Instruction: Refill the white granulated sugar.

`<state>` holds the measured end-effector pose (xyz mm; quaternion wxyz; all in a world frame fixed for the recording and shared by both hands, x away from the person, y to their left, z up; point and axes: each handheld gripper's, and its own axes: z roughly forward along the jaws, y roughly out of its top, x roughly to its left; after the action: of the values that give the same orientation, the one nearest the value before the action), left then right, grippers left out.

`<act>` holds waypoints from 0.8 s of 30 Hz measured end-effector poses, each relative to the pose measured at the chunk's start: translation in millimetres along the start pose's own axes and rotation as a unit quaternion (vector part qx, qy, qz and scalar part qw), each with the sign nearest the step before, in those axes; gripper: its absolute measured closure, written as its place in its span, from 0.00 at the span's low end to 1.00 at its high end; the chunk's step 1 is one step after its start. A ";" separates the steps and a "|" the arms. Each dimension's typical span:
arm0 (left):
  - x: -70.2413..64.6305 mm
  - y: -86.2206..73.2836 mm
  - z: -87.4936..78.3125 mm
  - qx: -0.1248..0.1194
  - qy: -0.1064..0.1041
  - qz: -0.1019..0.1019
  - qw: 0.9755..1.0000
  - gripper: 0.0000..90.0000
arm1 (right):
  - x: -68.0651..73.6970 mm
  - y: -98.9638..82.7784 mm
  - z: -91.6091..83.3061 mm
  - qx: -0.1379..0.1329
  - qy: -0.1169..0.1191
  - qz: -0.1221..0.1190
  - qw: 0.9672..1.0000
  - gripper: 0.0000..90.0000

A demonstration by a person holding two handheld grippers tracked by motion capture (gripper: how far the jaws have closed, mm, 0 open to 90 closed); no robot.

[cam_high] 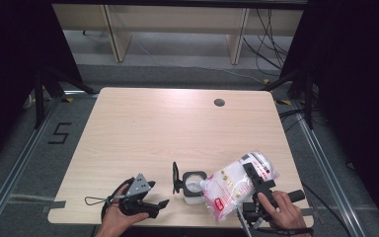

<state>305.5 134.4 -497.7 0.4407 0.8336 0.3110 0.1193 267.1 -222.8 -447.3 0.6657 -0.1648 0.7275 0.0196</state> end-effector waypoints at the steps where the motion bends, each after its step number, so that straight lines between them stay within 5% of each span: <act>1: -1.3 -0.4 0.2 -0.001 -0.002 -0.010 1.000 0.23 | 0.0 -0.1 -0.1 0.001 0.000 0.001 1.000 0.47; 6: 0.1 0.3 -0.3 0.000 -0.003 0.003 1.000 0.23 | 1.4 0.1 -1.2 0.005 0.001 0.011 1.000 0.47; 7: -1.4 -0.2 0.0 0.000 -0.002 -0.012 1.000 0.23 | 2.0 0.3 -1.9 0.011 0.008 0.017 1.000 0.47; 8: -1.0 0.1 -0.3 0.001 -0.001 -0.010 1.000 0.23 | -2.0 1.0 -2.3 0.012 0.010 -0.006 1.000 0.47; 13: -0.6 0.2 -0.7 0.002 0.000 -0.008 1.000 0.23 | -2.3 0.7 -1.1 0.004 0.003 -0.016 1.000 0.47; 15: -1.6 0.1 -0.3 -0.003 0.003 -0.012 1.000 0.23 | 0.2 0.5 -1.3 0.011 0.010 -0.001 1.000 0.47; 18: -2.1 -0.1 0.6 -0.007 -0.002 -0.016 1.000 0.23 | -3.0 0.8 -2.0 0.009 0.004 -0.021 1.000 0.47; 22: -1.4 0.2 0.4 -0.006 -0.001 -0.008 1.000 0.23 | 2.1 0.9 -0.9 0.002 -0.005 0.010 1.000 0.47; 24: -0.1 0.4 -0.3 -0.003 0.000 0.000 1.000 0.23 | 1.0 1.0 -1.1 0.003 -0.001 0.003 1.000 0.47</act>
<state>305.5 134.4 -497.2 0.4430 0.8322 0.3111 0.1202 265.7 -222.4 -448.4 0.6669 -0.1601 0.7274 0.0194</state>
